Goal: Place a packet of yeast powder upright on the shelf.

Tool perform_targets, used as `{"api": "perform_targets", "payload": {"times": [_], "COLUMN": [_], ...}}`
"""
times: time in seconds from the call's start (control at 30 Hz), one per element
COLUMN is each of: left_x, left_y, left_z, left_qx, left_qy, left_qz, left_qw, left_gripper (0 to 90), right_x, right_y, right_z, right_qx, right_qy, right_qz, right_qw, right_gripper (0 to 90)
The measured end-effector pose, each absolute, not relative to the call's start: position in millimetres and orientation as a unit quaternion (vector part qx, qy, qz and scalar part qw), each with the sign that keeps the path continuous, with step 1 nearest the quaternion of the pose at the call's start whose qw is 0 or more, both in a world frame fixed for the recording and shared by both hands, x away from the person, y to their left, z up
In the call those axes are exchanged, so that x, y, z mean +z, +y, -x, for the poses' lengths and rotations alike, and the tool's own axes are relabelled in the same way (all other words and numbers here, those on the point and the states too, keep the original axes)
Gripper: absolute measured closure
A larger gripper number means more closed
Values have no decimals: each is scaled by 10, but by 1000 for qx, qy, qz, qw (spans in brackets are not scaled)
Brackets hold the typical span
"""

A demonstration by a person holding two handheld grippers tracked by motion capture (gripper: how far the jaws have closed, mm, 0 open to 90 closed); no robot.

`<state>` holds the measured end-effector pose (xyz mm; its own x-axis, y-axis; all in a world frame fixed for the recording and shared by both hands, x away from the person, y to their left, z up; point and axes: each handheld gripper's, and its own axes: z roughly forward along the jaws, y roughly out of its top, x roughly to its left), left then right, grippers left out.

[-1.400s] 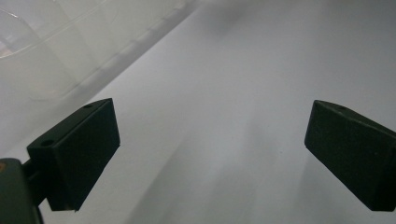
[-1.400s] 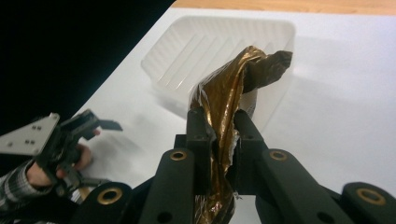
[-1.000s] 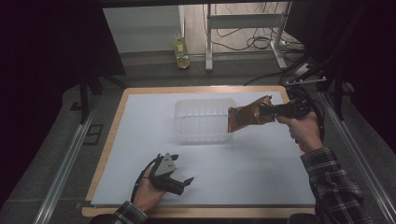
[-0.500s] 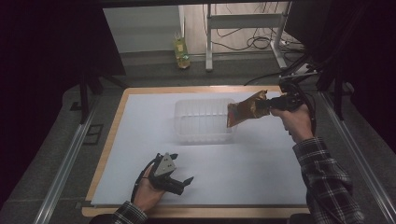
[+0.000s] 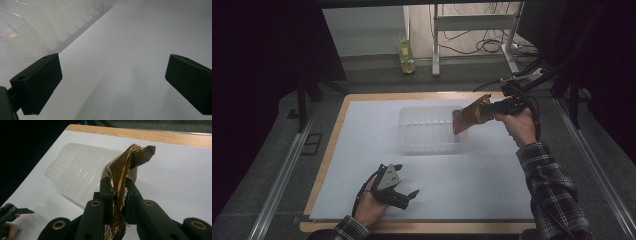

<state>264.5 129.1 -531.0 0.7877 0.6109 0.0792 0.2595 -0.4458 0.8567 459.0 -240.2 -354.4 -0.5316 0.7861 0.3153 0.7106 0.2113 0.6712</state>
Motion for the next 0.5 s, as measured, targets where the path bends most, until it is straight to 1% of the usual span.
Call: {"api": "perform_targets", "payload": {"times": [0.5], "left_x": [-5310], "left_y": [1288], "left_z": [-2643], "left_qx": [195], "left_qy": [260], "left_qz": [-828], "left_qw": [457], "left_gripper": [8], "right_x": [-3628], "right_y": [-2267], "right_z": [-4723], "right_qx": [393], "right_qy": [779], "right_qz": [-487], "right_qw": [34], "right_gripper": [799]}}
